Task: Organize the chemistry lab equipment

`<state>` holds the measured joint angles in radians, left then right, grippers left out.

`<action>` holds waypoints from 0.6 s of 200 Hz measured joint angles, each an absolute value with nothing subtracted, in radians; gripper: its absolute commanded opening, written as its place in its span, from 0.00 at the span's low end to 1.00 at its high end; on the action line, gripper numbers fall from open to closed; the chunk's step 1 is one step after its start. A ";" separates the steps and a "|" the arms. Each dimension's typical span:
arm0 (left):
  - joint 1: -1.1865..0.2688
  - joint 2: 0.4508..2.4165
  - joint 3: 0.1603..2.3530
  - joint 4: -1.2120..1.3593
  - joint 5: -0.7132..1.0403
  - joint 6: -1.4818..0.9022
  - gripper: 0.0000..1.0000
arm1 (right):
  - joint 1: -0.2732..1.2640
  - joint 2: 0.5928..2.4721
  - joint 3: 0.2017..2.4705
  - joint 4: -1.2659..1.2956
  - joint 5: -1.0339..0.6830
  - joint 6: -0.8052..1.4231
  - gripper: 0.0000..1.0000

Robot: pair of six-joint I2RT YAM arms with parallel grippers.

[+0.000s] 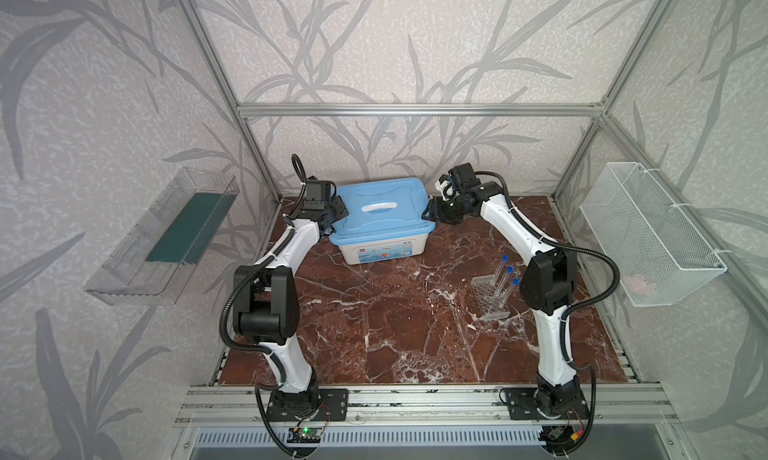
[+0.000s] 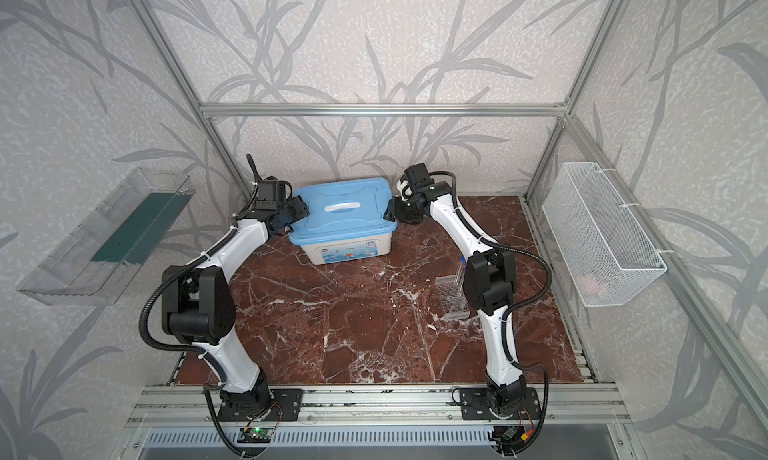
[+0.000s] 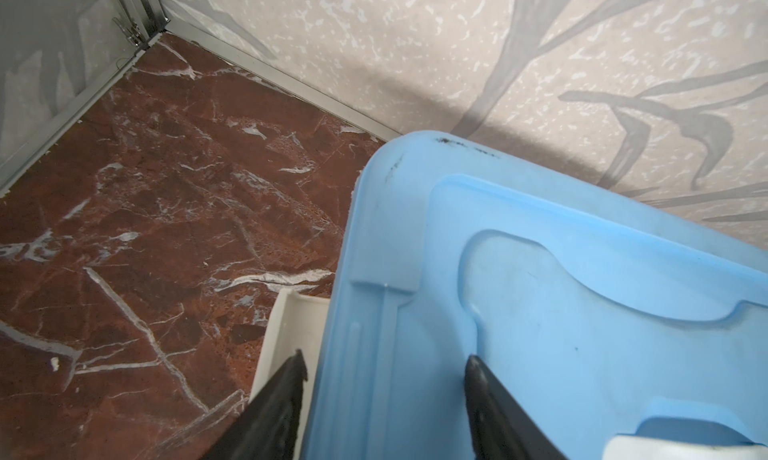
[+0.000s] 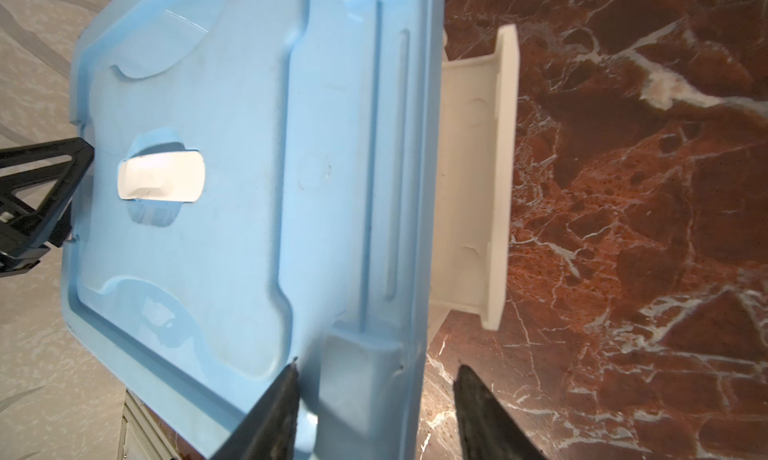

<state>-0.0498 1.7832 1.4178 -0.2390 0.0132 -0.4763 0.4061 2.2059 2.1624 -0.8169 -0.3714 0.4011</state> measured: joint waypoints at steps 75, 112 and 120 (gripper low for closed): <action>-0.044 1.778 1.417 -0.242 0.027 -0.481 0.67 | 0.413 2.273 2.275 -0.866 -0.334 0.347 0.53; -0.028 1.718 1.380 -0.292 0.023 -0.471 0.92 | 0.414 2.271 2.273 -0.865 -0.330 0.342 0.53; -0.021 1.702 1.360 -0.292 0.026 -0.464 0.98 | 0.414 2.271 2.271 -0.863 -0.330 0.342 0.53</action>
